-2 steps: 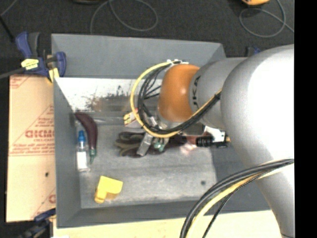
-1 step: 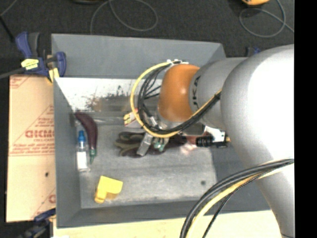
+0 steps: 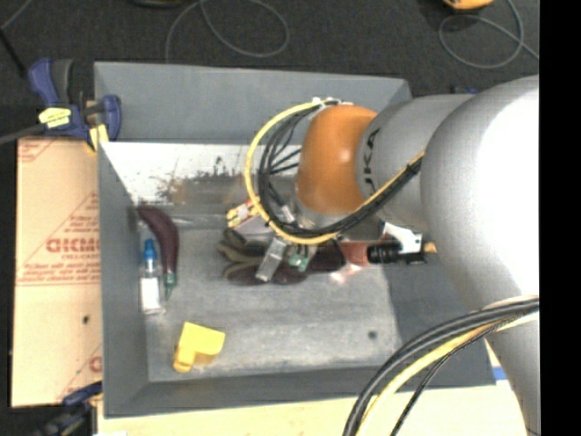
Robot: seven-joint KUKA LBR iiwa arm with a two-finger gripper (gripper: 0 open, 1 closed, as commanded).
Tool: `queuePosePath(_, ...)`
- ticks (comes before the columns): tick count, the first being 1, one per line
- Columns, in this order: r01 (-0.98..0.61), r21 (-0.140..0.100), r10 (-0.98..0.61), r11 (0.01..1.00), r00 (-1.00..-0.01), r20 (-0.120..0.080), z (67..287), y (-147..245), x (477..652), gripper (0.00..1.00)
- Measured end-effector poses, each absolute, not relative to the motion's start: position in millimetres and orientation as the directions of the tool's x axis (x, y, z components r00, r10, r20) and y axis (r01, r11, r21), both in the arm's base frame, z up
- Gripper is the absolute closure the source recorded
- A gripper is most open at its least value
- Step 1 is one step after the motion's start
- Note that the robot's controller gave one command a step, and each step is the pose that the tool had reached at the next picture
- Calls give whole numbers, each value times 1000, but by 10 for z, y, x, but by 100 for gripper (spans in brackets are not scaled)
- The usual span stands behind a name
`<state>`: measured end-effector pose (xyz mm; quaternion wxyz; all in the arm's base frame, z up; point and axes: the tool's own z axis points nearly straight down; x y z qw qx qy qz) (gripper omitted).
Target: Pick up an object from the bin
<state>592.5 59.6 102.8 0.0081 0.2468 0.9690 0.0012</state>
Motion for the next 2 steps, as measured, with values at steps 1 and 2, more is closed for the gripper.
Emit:
queuePosePath(1, 514, 15, 515, 857, -857, -28, 1431, 656, 5889, 100)
queuePosePath(2, 506, 6, 506, 863, -862, -15, 1852, 638, 5823, 100)
